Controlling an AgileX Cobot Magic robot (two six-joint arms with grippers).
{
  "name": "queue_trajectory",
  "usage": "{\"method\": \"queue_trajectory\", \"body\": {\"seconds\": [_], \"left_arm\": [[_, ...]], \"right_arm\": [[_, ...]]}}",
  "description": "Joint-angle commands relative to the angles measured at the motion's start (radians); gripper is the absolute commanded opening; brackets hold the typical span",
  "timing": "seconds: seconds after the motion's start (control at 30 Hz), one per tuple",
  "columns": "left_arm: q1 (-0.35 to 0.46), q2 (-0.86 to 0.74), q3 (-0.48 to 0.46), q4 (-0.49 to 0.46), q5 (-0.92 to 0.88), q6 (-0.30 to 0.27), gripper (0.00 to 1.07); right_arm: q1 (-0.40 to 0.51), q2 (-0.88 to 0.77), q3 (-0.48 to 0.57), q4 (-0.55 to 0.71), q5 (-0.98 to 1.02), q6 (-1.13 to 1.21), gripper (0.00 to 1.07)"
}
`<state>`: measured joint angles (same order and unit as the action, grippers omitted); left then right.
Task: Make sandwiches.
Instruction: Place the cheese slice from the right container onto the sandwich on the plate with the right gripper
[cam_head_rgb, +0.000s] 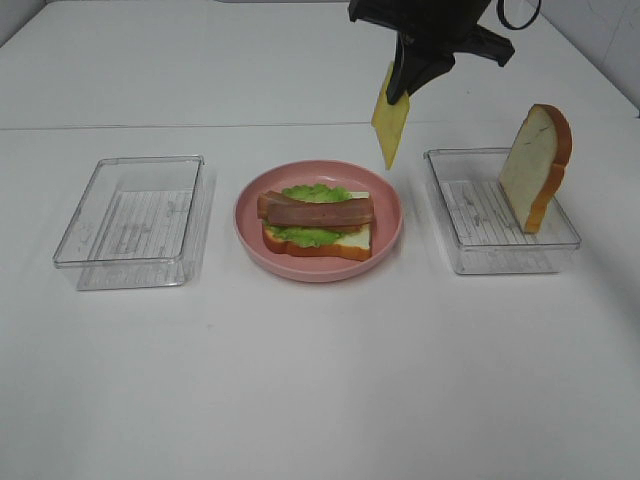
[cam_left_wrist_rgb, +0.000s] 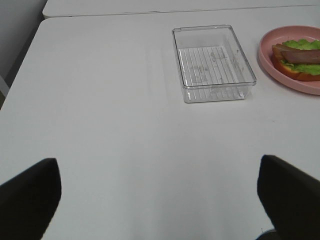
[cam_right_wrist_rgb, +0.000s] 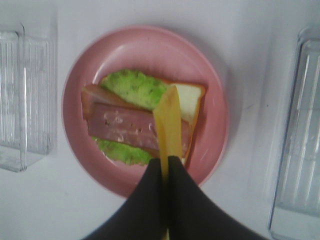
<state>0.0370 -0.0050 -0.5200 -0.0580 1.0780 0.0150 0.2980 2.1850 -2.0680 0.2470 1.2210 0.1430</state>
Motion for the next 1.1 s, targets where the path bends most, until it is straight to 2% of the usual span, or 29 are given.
{"method": "queue_trajectory", "body": {"seconds": [0.03,0.1,0.13,0.17,0.2,0.23,0.27,0.3,0.33,0.37,0.4,0.43,0.47,0.5,0.77,1.1], "left_arm": [[0.004,-0.02,0.003,-0.011,-0.003,-0.001,1.0],[0.004,-0.02,0.003,-0.011,-0.003,-0.001,1.0],[0.004,-0.02,0.003,-0.011,-0.003,-0.001,1.0],[0.004,-0.02,0.003,-0.011,-0.003,-0.001,1.0],[0.004,-0.02,0.003,-0.011,-0.003,-0.001,1.0],[0.004,-0.02,0.003,-0.011,-0.003,-0.001,1.0],[0.004,-0.02,0.003,-0.011,-0.003,-0.001,1.0],[0.004,-0.02,0.003,-0.011,-0.003,-0.001,1.0],[0.004,-0.02,0.003,-0.011,-0.003,-0.001,1.0],[0.004,-0.02,0.003,-0.011,-0.003,-0.001,1.0],[0.004,-0.02,0.003,-0.011,-0.003,-0.001,1.0],[0.004,-0.02,0.003,-0.011,-0.003,-0.001,1.0],[0.004,-0.02,0.003,-0.011,-0.003,-0.001,1.0],[0.004,-0.02,0.003,-0.011,-0.003,-0.001,1.0],[0.004,-0.02,0.003,-0.011,-0.003,-0.001,1.0],[0.004,-0.02,0.003,-0.011,-0.003,-0.001,1.0]], "right_arm": [[0.006,-0.061,0.069,0.052,-0.03,-0.045,0.0],[0.003,-0.139,0.194,0.197,-0.138,-0.133,0.0],[0.003,-0.139,0.194,0.197,-0.138,-0.133,0.0],[0.003,-0.185,0.299,0.32,-0.219,-0.22,0.0],[0.003,-0.185,0.299,0.32,-0.219,-0.22,0.0],[0.003,-0.207,0.354,0.391,-0.259,-0.277,0.0],[0.003,-0.231,0.444,0.53,-0.327,-0.387,0.0],[0.003,-0.231,0.444,0.53,-0.327,-0.387,0.0],[0.003,-0.234,0.51,0.67,-0.372,-0.494,0.0],[0.003,-0.23,0.538,0.741,-0.389,-0.536,0.0],[0.003,-0.23,0.538,0.741,-0.389,-0.536,0.0],[0.003,-0.214,0.579,0.841,-0.412,-0.595,0.0],[0.003,-0.214,0.579,0.841,-0.412,-0.595,0.0],[0.003,-0.188,0.595,0.894,-0.429,-0.627,0.0],[0.003,-0.065,0.571,0.96,-0.378,-0.629,0.0],[0.003,0.039,0.53,0.953,-0.381,-0.618,0.0]]}}
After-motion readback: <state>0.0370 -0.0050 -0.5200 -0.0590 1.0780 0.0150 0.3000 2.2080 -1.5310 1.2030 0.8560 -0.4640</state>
